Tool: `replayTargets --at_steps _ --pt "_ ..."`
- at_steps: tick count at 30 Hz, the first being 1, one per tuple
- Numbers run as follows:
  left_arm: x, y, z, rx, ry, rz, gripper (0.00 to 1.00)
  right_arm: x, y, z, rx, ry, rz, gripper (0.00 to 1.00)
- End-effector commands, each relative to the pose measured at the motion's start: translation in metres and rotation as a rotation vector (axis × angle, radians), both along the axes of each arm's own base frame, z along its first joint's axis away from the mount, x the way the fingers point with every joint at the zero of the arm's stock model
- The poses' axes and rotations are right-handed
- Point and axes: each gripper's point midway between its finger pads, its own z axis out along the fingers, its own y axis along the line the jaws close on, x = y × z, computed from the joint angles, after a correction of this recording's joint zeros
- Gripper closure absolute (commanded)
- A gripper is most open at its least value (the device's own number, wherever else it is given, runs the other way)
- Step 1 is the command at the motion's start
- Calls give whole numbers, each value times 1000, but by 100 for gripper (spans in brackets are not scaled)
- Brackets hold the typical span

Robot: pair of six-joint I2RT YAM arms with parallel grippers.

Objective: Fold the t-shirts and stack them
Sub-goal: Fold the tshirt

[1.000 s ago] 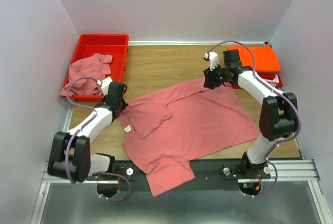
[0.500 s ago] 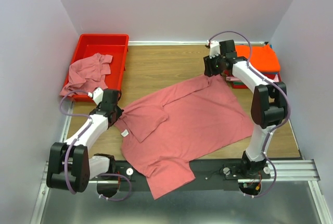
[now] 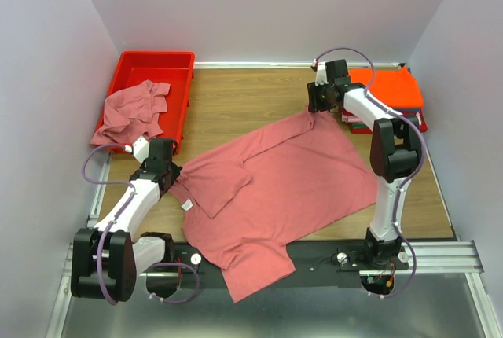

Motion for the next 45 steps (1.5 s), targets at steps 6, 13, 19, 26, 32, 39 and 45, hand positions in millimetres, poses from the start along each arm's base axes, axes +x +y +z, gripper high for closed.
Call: replayTargets --at_steps 6,13,19,26,32,39,45 --pt "6 1 3 -1 -23 -2 93 12 13 -3 -54 -35 -67 46" --pt "7 0 4 -3 -28 -7 93 16 14 -16 -193 -72 -130 42" --pt "7 0 3 -5 -27 -10 93 18 -4 -21 -312 -98 -199 43" --pt "7 -1 5 -2 -34 -15 93 15 -28 -6 -386 -157 -254 59" --pt "8 -1 6 -4 -37 -21 93 5 -53 -4 -382 -139 -290 62" --pt "10 -2 6 -4 -40 -28 93 -5 -64 -3 -378 -123 -281 61" --pt "10 -3 7 -5 -45 -34 93 3 -50 22 -321 -169 -210 60"
